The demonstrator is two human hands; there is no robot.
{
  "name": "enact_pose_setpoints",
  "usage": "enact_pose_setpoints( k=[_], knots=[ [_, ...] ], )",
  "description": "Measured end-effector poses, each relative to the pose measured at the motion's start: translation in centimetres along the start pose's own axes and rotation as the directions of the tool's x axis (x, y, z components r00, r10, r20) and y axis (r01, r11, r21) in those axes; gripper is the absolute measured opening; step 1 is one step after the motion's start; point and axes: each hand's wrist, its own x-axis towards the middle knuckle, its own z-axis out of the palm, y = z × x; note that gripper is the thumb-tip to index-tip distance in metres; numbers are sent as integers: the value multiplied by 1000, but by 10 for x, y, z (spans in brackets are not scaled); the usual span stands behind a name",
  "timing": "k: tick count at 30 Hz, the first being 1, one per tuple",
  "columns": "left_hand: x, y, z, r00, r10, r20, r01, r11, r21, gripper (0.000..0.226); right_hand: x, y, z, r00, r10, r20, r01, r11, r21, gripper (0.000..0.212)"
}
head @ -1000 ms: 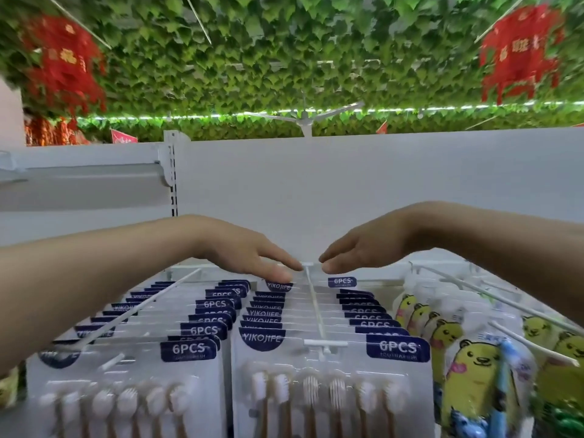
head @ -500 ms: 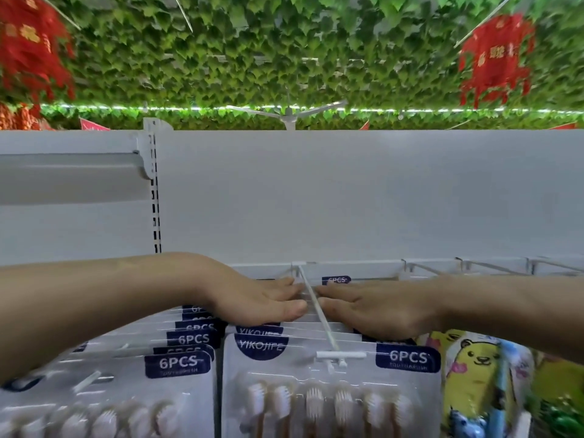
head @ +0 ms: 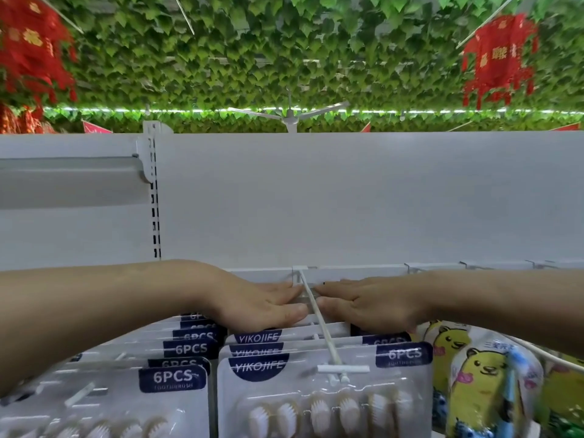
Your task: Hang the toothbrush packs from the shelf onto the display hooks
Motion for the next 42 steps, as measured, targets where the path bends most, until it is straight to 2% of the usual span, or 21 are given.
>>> enact_pose_setpoints(
  k=[10, 14, 16, 18, 20, 22, 25, 30, 33, 42],
  knots=[
    [-11, 14, -5, 1000, 16, 3, -16, 996, -90, 60, -4, -1, -2, 999, 20, 30, -20, 1000, -22, 60],
    [-26, 13, -1, 986, -46, -160, 32, 995, -91, 69, -29, 1, -8, 1000, 2, -25, -1, 1000, 10, 66],
    [-39, 21, 0, 988, 12, -151, -22, 998, -63, 73, -48, 0, -10, 997, -30, -64, 30, 1000, 5, 68],
    [-52, 30, 4, 993, 70, -94, -77, 995, -70, 65, -66, 0, -11, 994, -55, -95, 56, 998, 4, 72],
    [-63, 39, 10, 989, 76, -126, -85, 995, -61, 65, -80, -3, -8, 993, -79, -88, 80, 997, 11, 74],
    [-71, 43, 18, 977, 61, -206, -61, 998, 7, 71, -88, -6, -1, 994, -90, -57, 88, 995, -43, 75],
    [-82, 53, 21, 982, -2, -190, 25, 993, 116, 85, -91, -8, 14, 994, -95, -51, 83, 977, -198, 77],
    [-87, 78, 30, 970, -75, -229, 108, 985, 133, 82, -88, -10, 34, 979, -120, -164, 66, 951, -301, 79],
    [-87, 80, 37, 957, -82, -279, 120, 985, 123, 81, -88, -13, 41, 963, -140, -229, 68, 952, -297, 72],
    [-80, 71, 52, 908, -106, -406, 152, 985, 82, 87, -77, -3, 53, 907, -175, -382, 71, 960, -272, 74]
  ],
)
